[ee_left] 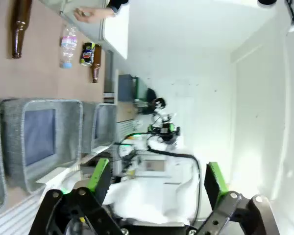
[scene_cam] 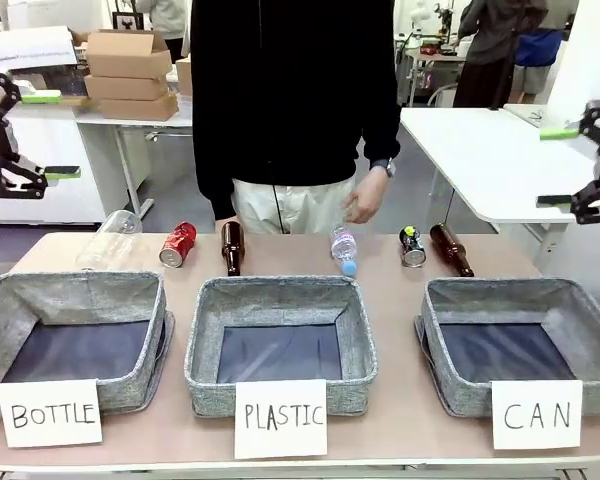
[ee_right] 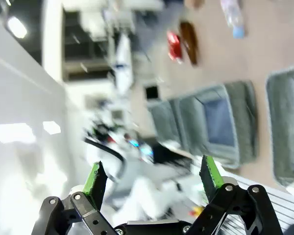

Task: Sort the can waste into the basket.
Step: Pick up the can waste from the table and place it in the right Fabric basket.

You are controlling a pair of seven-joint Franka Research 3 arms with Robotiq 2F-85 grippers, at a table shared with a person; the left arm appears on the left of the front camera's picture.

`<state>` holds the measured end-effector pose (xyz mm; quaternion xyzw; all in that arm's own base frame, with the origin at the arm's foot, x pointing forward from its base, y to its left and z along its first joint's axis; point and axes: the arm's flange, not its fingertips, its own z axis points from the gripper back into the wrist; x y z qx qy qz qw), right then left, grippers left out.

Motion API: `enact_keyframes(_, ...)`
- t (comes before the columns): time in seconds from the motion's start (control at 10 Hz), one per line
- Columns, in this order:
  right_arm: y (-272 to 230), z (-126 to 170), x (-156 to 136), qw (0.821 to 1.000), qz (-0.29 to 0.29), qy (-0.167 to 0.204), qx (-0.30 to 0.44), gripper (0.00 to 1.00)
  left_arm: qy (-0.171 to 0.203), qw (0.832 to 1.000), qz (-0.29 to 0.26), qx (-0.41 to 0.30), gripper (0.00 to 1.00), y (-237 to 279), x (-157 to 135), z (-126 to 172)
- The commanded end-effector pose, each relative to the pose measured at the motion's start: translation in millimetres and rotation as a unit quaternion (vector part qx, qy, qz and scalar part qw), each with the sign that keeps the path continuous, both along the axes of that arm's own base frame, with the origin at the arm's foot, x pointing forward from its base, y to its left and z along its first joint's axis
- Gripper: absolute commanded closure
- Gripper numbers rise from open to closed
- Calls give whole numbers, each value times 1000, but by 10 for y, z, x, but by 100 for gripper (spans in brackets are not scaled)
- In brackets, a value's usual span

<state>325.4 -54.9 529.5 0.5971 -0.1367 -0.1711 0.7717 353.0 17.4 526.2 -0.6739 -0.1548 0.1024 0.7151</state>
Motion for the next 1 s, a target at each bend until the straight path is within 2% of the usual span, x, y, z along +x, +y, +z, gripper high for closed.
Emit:
enact_keyframes(0.0,255,-141,-171,997,-76,-29,-11,0,75,995,2,59,0,-269,110,-196)
enact_keyframes(0.1,0,0,0,1000,0,0,0,0,0,1000,0,0,0,0,0,0)
enact_keyframes(0.9,0,0,0,1000,0,0,0,0,0,1000,0,0,0,0,0,0)
